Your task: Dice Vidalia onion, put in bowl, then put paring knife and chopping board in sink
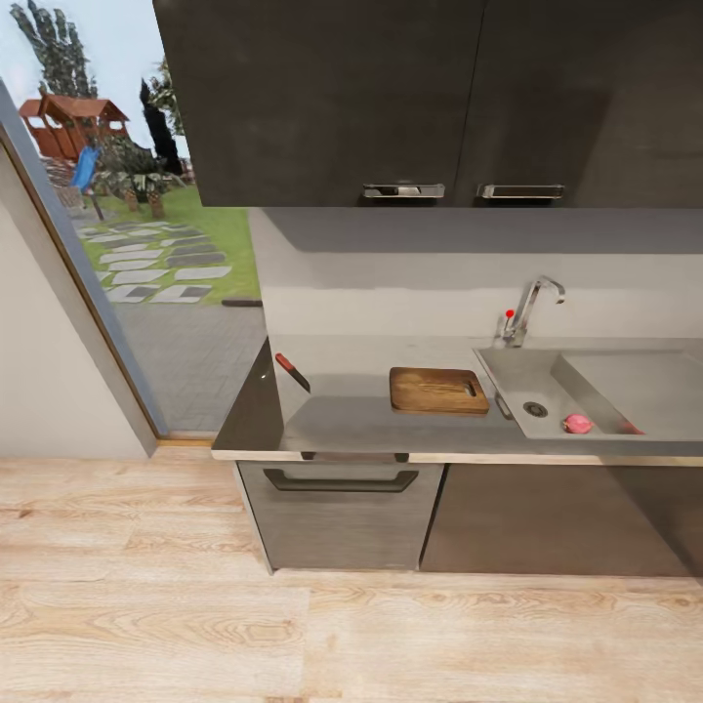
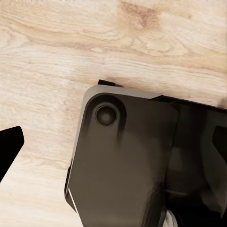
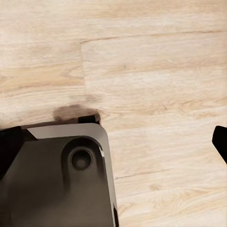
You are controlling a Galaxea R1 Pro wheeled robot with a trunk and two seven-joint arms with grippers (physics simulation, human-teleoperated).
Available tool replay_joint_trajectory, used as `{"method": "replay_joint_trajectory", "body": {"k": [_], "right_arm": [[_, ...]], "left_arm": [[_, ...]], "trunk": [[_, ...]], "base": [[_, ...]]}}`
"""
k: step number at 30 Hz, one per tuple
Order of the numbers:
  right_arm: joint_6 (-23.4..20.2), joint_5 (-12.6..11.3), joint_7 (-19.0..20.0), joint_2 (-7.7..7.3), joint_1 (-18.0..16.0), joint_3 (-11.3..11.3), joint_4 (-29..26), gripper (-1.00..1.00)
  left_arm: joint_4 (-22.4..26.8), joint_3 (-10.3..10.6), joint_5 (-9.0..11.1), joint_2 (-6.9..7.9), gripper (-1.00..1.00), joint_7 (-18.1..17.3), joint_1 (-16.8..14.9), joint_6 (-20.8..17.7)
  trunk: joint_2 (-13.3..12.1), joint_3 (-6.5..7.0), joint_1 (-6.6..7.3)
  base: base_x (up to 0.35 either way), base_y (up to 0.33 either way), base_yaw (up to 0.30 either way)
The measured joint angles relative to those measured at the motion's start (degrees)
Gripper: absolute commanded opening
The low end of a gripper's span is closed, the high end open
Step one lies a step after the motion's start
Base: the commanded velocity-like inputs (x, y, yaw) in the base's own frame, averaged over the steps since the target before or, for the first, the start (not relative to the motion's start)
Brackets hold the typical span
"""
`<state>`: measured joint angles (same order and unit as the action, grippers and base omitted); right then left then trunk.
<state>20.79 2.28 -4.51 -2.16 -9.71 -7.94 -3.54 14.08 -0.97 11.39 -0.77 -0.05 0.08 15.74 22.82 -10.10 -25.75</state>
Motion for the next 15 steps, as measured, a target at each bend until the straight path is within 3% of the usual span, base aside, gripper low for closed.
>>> {"method": "replay_joint_trajectory", "body": {"k": [15], "right_arm": [[-0.05, 0.05, 0.03, 0.04, 0.00, 0.00, 0.04, 1.00]], "left_arm": [[-0.08, 0.00, 0.00, 0.00, 1.00, 0.05, 0.00, 0.00]], "trunk": [[0.00, 0.00, 0.00]], "base": [[0.000, 0.000, 0.000]]}}
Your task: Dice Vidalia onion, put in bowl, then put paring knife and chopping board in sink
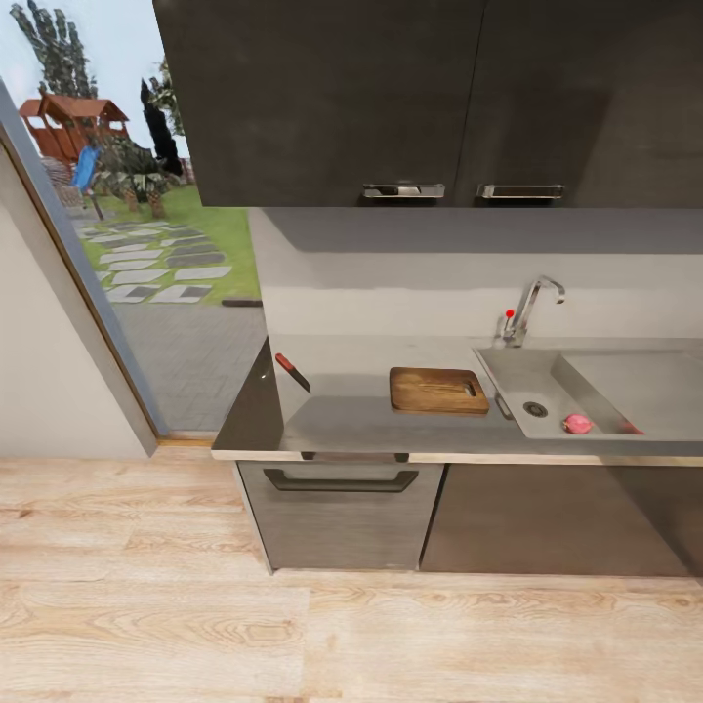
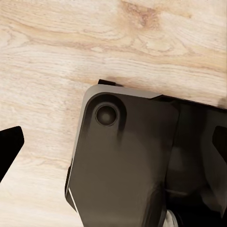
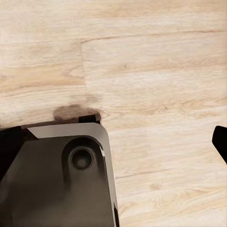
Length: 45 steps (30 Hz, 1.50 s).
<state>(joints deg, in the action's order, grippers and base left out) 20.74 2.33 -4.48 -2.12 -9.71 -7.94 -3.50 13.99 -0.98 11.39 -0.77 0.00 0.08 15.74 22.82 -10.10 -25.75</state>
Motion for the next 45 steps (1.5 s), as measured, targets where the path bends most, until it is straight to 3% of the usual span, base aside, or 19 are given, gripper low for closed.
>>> {"method": "replay_joint_trajectory", "body": {"k": [24, 45], "right_arm": [[-0.01, -0.04, 0.03, 0.00, 0.00, 0.00, -0.01, 1.00], [-0.01, -0.11, 0.16, 1.49, 0.00, -0.02, -0.02, 1.00]], "left_arm": [[0.00, 0.00, 0.00, 0.05, 1.00, 0.00, 0.00, -0.03], [0.00, 0.00, 0.00, 0.05, 1.00, 0.00, 0.00, -0.07]], "trunk": [[0.00, 0.00, 0.00], [0.00, 0.00, 0.00]], "base": [[0.000, 0.000, 0.000], [0.000, 0.000, 0.000]]}}
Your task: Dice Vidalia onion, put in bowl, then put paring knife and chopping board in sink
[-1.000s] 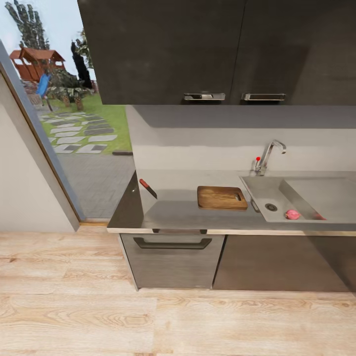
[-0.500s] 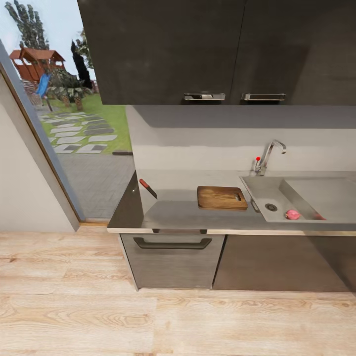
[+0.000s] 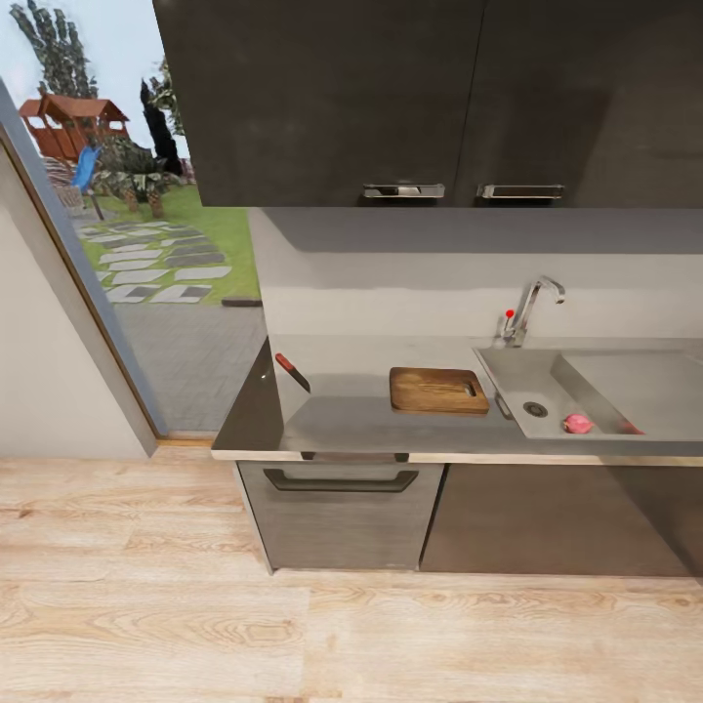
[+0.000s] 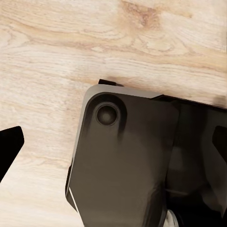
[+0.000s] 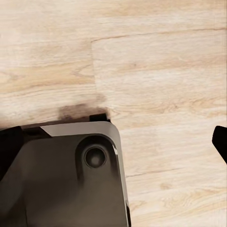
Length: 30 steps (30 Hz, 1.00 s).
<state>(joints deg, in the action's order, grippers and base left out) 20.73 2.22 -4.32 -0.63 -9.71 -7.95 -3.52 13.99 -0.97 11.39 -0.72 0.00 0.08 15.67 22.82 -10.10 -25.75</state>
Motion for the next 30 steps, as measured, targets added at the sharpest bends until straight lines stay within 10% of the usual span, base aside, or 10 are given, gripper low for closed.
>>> {"method": "replay_joint_trajectory", "body": {"k": [12, 30], "right_arm": [[0.94, 0.29, 0.17, -0.12, -0.01, 0.00, -2.51, 1.00], [8.86, 0.45, 0.04, 1.18, -0.01, 3.61, -30.30, 1.00]], "left_arm": [[0.00, 0.00, 0.00, -0.01, 1.00, 0.00, 0.00, 0.02], [0.00, 0.00, 0.01, 0.03, 1.00, 0.00, 0.00, -0.01]], "trunk": [[0.00, 0.00, 0.00], [0.00, 0.00, 0.00]], "base": [[0.000, 0.000, 0.000], [0.000, 0.000, 0.000]]}}
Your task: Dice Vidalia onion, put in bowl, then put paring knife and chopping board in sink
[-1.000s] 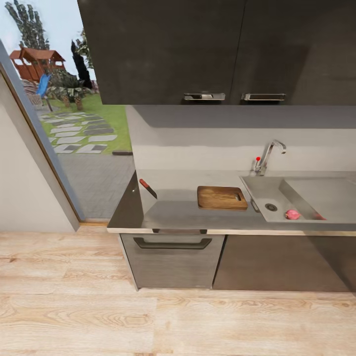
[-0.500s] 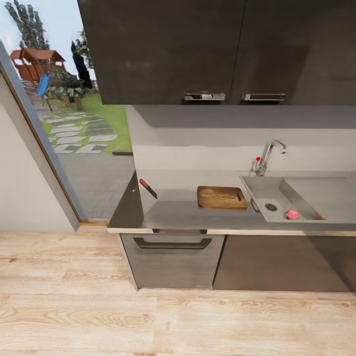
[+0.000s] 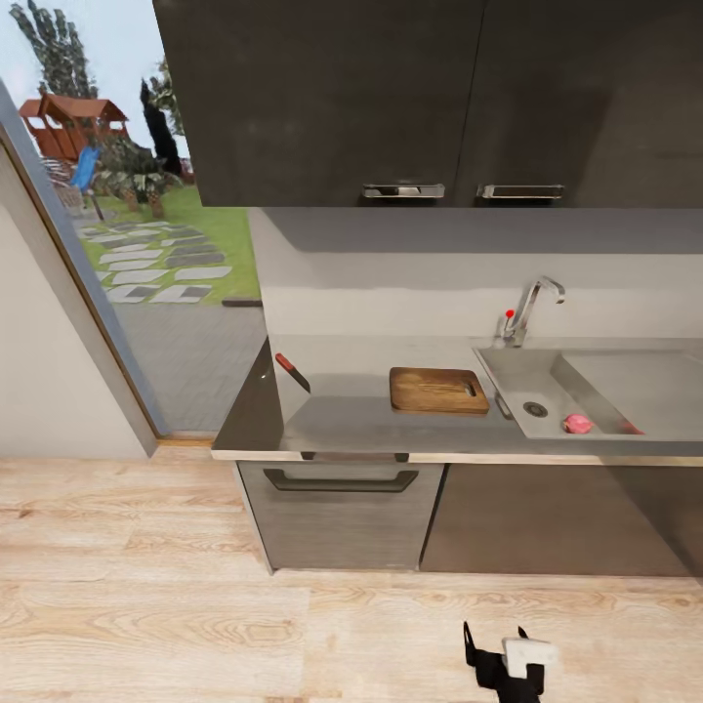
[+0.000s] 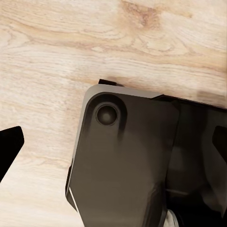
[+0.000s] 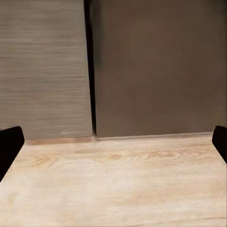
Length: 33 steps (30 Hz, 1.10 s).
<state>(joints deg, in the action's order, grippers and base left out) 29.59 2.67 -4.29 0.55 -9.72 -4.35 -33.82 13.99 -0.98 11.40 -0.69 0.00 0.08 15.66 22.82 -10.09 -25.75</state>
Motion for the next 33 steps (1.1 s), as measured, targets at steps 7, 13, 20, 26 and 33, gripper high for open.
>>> {"method": "replay_joint_trajectory", "body": {"k": [7, 13, 20, 26, 33], "right_arm": [[1.17, 0.16, 0.10, 0.55, 1.58, 0.67, -7.34, 1.00], [2.43, 2.59, 0.26, 1.28, 8.97, 0.77, -18.66, 1.00], [4.93, 4.72, 0.31, 3.51, 23.51, 0.72, -29.56, 1.00], [8.47, 4.65, 0.31, 3.68, 26.12, 0.74, -28.56, 1.00], [9.20, 4.44, 0.25, 3.48, 26.63, 0.60, -19.00, 1.00]], "left_arm": [[0.00, 0.00, 0.00, 0.00, 1.00, 0.00, 0.00, 0.00], [0.03, 0.00, 0.00, 0.01, 1.00, 0.00, 0.00, 0.00], [0.02, -0.01, 0.00, 0.01, 1.00, 0.01, 0.00, -0.02], [0.02, 0.00, 0.00, 0.03, 1.00, 0.00, 0.00, -0.01], [0.09, 0.00, -0.02, 0.01, 1.00, 0.00, 0.00, 0.05]], "trunk": [[0.00, 0.00, 0.00], [0.01, -0.01, 0.01], [0.01, -0.02, 0.01], [0.00, -0.01, 0.00], [0.00, -0.01, 0.00]], "base": [[0.000, 0.000, 0.000], [0.000, 0.000, 0.000], [0.000, 0.000, 0.000], [0.000, 0.000, 0.000], [0.000, 0.000, 0.000]]}}
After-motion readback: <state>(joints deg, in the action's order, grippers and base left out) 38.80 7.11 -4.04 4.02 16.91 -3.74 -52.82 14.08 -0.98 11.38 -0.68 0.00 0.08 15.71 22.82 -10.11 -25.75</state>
